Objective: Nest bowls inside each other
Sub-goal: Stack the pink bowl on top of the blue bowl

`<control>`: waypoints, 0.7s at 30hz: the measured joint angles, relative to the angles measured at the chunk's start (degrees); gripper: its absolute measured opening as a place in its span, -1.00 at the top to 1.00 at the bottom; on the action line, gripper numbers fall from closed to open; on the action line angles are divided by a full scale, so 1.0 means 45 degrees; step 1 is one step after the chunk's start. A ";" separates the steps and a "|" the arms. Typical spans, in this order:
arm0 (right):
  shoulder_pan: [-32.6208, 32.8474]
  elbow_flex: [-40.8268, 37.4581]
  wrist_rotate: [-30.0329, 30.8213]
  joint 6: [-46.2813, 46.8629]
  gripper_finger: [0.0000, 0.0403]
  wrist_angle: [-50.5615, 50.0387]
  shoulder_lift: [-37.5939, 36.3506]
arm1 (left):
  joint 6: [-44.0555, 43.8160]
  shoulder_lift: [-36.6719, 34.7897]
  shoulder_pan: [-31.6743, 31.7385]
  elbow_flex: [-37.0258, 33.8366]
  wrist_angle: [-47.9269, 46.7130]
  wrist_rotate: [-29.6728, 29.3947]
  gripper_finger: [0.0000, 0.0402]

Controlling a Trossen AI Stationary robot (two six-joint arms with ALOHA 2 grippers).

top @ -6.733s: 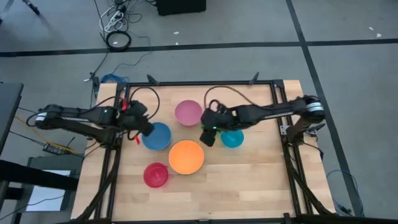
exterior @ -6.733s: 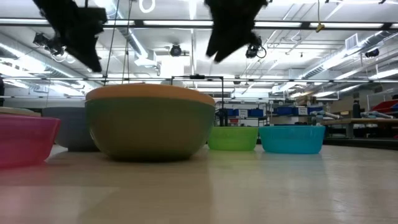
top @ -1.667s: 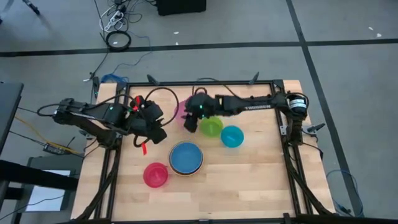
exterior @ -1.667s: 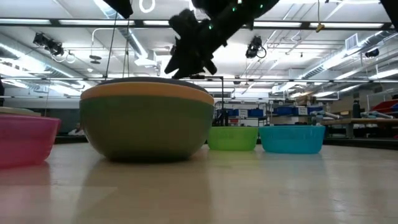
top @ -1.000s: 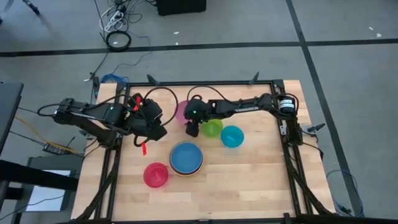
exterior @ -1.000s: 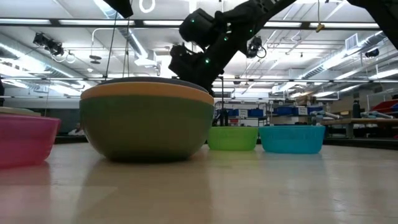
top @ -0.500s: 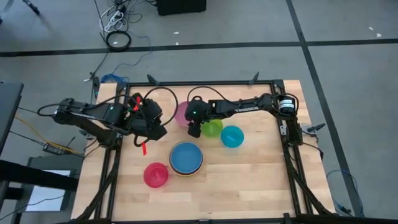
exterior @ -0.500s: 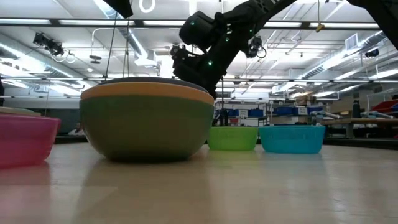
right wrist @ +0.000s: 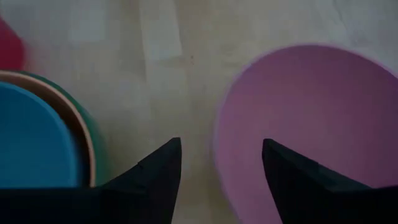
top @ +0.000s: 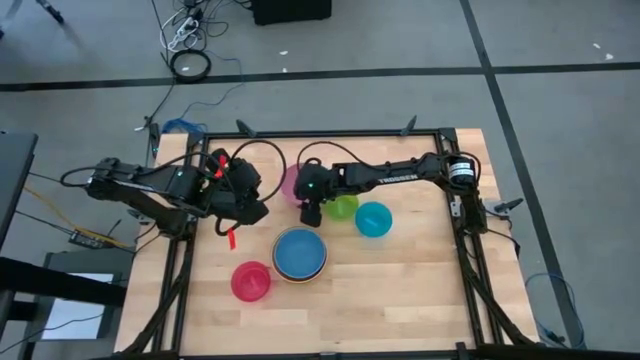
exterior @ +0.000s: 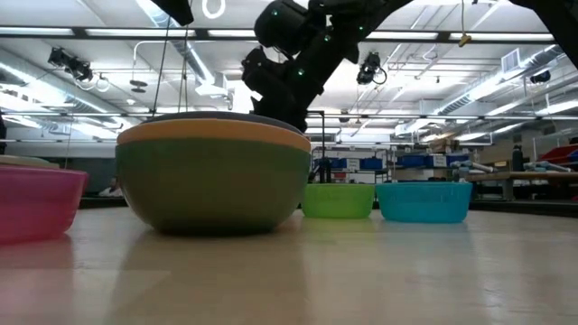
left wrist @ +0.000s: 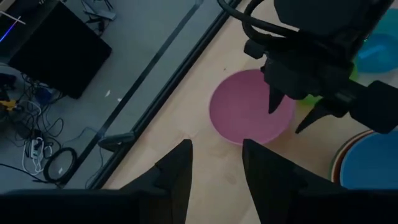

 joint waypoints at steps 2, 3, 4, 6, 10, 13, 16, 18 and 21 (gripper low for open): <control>0.0003 0.0000 0.0073 0.0001 -0.04 -0.0049 0.0000 | 0.0010 0.0000 0.0000 0.0000 0.0000 -0.0056 0.26; 0.0003 0.0000 0.0075 0.0002 -0.04 -0.0092 0.0000 | 0.0010 0.0000 0.0000 0.0000 0.0000 -0.0074 0.26; 0.0003 -0.0003 0.0076 0.0006 -0.04 -0.0113 0.0000 | 0.0010 0.0000 0.0000 0.0000 0.0000 -0.0082 0.26; 0.0003 -0.0175 0.0076 0.0030 -0.04 0.0023 0.0000 | 0.0010 0.0000 0.0000 0.0000 -0.0005 -0.0082 0.26; -0.0065 -0.0729 0.0074 0.0419 -0.03 0.0130 0.0019 | 0.0010 0.0000 0.0000 0.0000 -0.0006 -0.0082 0.26; -0.0075 -0.1176 0.0189 0.0566 -0.02 0.0449 0.0019 | 0.0017 0.0000 0.0000 0.0000 -0.0015 -0.0082 0.26; -0.0158 -0.1545 0.0577 0.0575 -0.02 0.0820 0.0019 | 0.0019 0.0000 0.0000 0.0000 -0.0023 -0.0082 0.26; -0.0277 -0.1720 0.0636 0.0536 -0.01 0.1132 0.0019 | 0.0019 0.0000 0.0000 0.0000 -0.0019 -0.0082 0.26; -0.0522 -0.1900 0.0645 0.0292 0.07 0.1430 0.0019 | 0.0019 0.0000 0.0000 0.0000 -0.0019 -0.0082 0.26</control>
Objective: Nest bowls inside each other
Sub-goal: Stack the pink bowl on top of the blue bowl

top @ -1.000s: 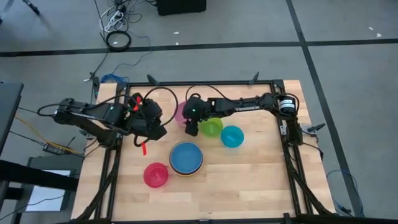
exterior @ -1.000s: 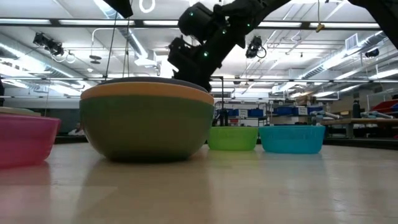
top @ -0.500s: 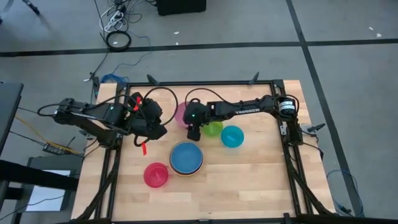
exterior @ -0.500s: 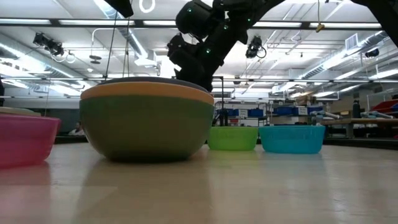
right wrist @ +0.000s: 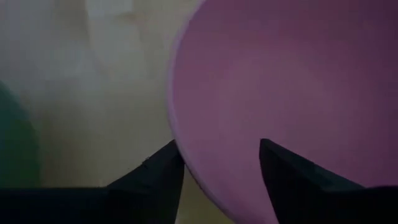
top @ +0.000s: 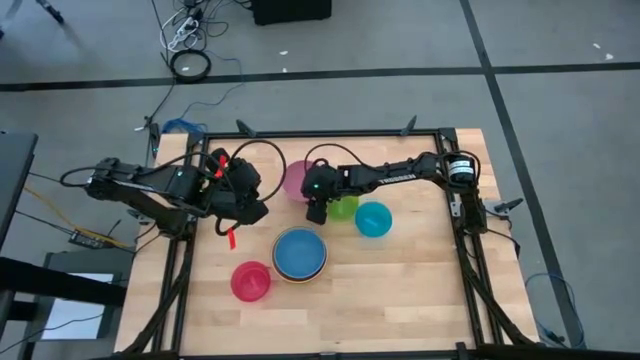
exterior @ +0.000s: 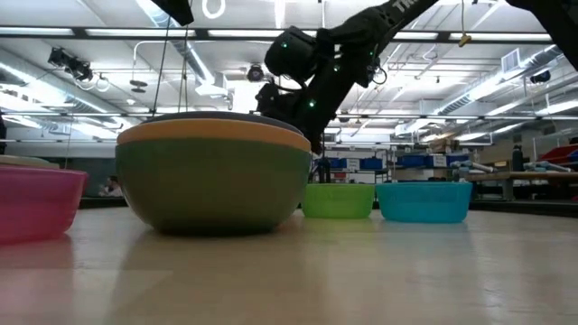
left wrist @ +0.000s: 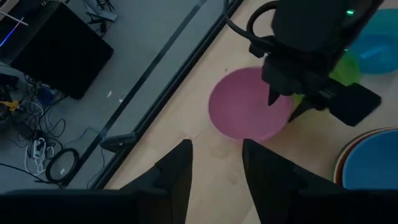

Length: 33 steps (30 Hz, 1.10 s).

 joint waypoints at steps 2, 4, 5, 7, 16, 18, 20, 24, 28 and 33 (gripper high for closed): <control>-0.0168 -0.0023 -0.0134 -0.0147 0.19 0.0013 0.0000 | 0.0000 0.0000 0.0000 0.0000 0.0005 -0.0005 0.26; -0.0336 -0.0023 -0.0571 -0.0349 0.38 0.0046 0.0000 | 0.0000 0.0000 0.0000 0.0000 0.0005 -0.0005 0.26; -0.0418 -0.0023 -0.0893 -0.0494 0.50 0.0053 0.0003 | 0.0000 0.0000 0.0000 0.0000 0.0002 -0.0005 0.26; -0.0607 -0.0023 -0.1655 -0.0986 0.78 0.0070 0.0005 | 0.0000 0.0000 0.0000 0.0000 0.0005 -0.0011 0.26; -0.0918 0.0746 -0.1442 -0.1980 0.99 0.0482 -0.0110 | -0.0310 0.0000 0.0000 0.0000 -0.0447 -0.0125 0.26; -0.0787 0.1316 -0.1568 -0.2002 0.99 0.0293 -0.0209 | -0.0784 0.0000 0.0000 -0.0005 -0.1090 -0.0140 0.26; -0.0456 0.2058 -0.1727 -0.1999 0.99 -0.0306 -0.0219 | -0.1502 0.0000 0.0000 -0.0005 -0.2052 -0.0146 0.26; 0.0619 0.3522 -0.1881 -0.2184 0.99 -0.1990 -0.0219 | -0.2277 -0.0154 -0.0013 -0.0224 -0.2467 0.0005 0.26; 0.1784 0.4847 -0.2017 -0.2093 1.00 -0.3922 -0.0223 | -0.2410 -0.0311 -0.0189 -0.0425 -0.2643 0.0103 0.26; 0.2979 0.5412 -0.3631 -0.1082 1.00 -0.5065 -0.0242 | -0.2649 -0.0358 -0.0333 -0.0710 -0.2629 0.0164 0.26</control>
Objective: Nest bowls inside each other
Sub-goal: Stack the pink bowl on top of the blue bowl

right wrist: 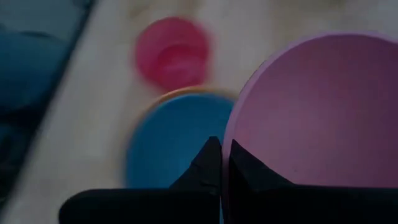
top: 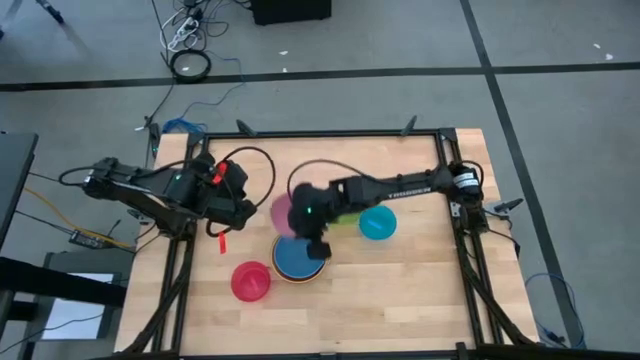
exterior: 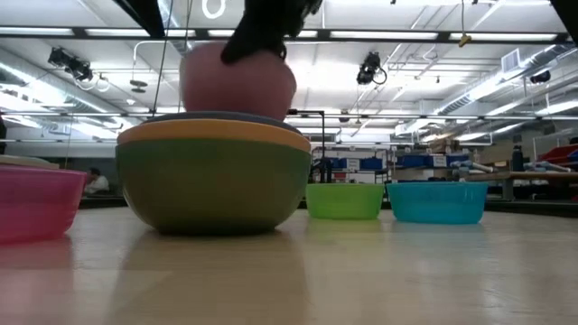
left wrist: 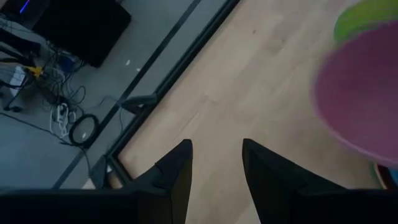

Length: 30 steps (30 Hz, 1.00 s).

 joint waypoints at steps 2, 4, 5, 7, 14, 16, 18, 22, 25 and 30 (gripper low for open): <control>0.0360 0.0000 -0.0487 0.0492 1.00 -0.0255 0.0014 | -0.0018 -0.0005 -0.0013 -0.0169 0.0022 0.0021 0.26; 0.0685 0.0024 -0.0532 0.0870 1.00 -0.0272 0.0014 | -0.0116 0.0018 -0.0041 -0.0354 0.0044 0.0075 0.26; 0.0817 0.0024 -0.0521 0.1044 1.00 -0.0275 0.0014 | -0.0205 0.0018 -0.0056 -0.0420 0.0035 0.0079 0.26; 0.1067 0.0024 -0.0323 0.1491 0.99 -0.0235 0.0014 | -0.0274 0.0008 -0.0079 -0.0503 0.0016 0.0098 0.26; 0.1310 0.0024 -0.0252 0.2541 0.68 0.0044 0.0014 | -0.0365 0.0008 -0.0191 -0.0548 0.0026 0.0424 0.26; 0.1305 0.0024 -0.0235 0.2729 0.57 0.0068 0.0014 | -0.0498 0.0013 -0.0330 -0.0548 0.0040 0.0552 0.26; 0.1305 0.0024 -0.0211 0.2816 0.47 0.0066 0.0014 | -0.0668 0.0013 -0.0481 -0.0548 0.0028 0.0611 0.26; 0.1305 0.0024 -0.0197 0.2818 0.32 0.0070 0.0014 | -0.0924 0.0013 -0.0808 -0.0548 0.0030 0.0690 0.26; 0.1305 0.0024 -0.0197 0.2922 0.24 0.0067 0.0014 | -0.1101 0.0013 -0.0974 -0.0548 0.0035 0.0745 0.26; 0.1387 -0.0182 0.0063 0.3234 0.21 0.0363 0.0014 | -0.1367 0.0013 -0.1201 -0.0548 0.0031 0.0839 0.26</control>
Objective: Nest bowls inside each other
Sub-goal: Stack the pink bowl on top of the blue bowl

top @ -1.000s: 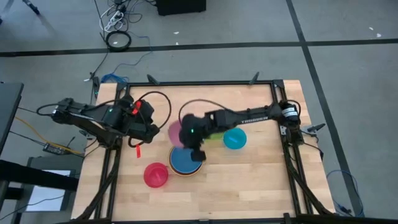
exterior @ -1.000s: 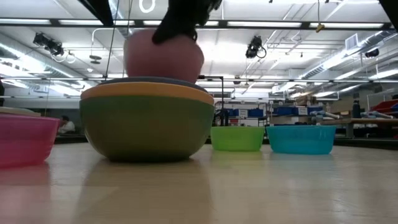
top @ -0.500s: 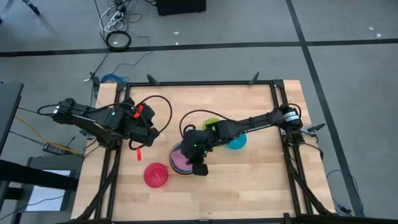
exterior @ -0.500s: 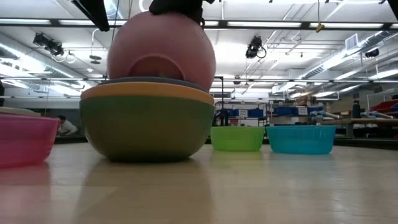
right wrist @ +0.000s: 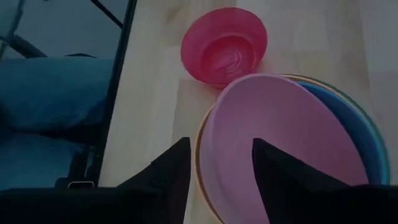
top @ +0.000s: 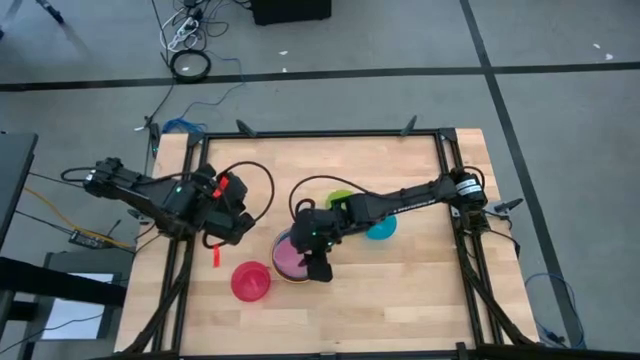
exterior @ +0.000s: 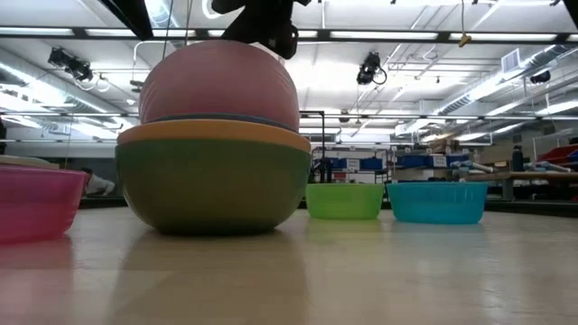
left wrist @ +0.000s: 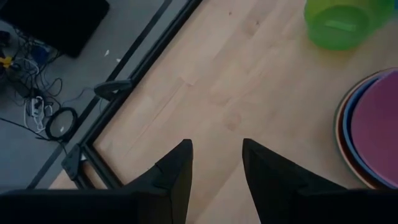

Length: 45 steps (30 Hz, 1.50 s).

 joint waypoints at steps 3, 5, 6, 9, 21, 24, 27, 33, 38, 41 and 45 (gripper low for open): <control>-0.0008 -0.0595 -0.0456 0.0797 0.23 0.0032 0.0051 | -0.0076 0.0000 -0.0109 0.0000 -0.0001 0.0003 0.26; -0.0084 -0.0972 -0.1284 0.1277 0.25 0.0228 0.0063 | -0.0084 0.0000 -0.0131 0.0000 0.0003 -0.0007 0.26; -0.0121 -0.1250 -0.1674 0.1361 0.26 0.0597 0.0039 | -0.0084 0.0000 -0.0135 0.0000 0.0012 -0.0005 0.26; -0.0272 -0.1799 -0.2303 0.1530 0.30 0.1286 0.0069 | -0.0094 0.0000 -0.0136 0.0000 0.0023 -0.0002 0.26; -0.0607 -0.1271 -0.1948 0.1051 0.32 0.1671 -0.0703 | -0.0094 0.0000 -0.0131 0.0000 0.0027 -0.0007 0.26; -0.0357 -0.1282 -0.2085 0.0785 0.35 0.1599 -0.0616 | -0.0094 0.0000 -0.0136 0.0000 0.0037 -0.0007 0.26; -0.0105 -0.1694 -0.2302 0.0743 0.37 0.1641 -0.0607 | -0.0094 0.0000 -0.0131 0.0000 0.0077 -0.0010 0.26; -0.0303 -0.3156 -0.2126 0.1502 0.43 0.3184 -0.0612 | -0.0094 0.0000 -0.0136 0.0005 0.0086 -0.0012 0.26; -0.0838 -0.4029 -0.2482 0.1691 0.46 0.4822 -0.0575 | -0.0090 0.0005 -0.0136 0.0005 0.0082 -0.0013 0.26; -0.1147 -0.4158 -0.3051 0.2024 0.46 0.4697 -0.0578 | -0.0089 0.0005 -0.0135 0.0005 0.0082 -0.0013 0.26; -0.1301 -0.4170 -0.4087 0.2254 0.46 0.5181 -0.0717 | -0.0089 0.0005 -0.0133 0.0005 0.0077 -0.0017 0.26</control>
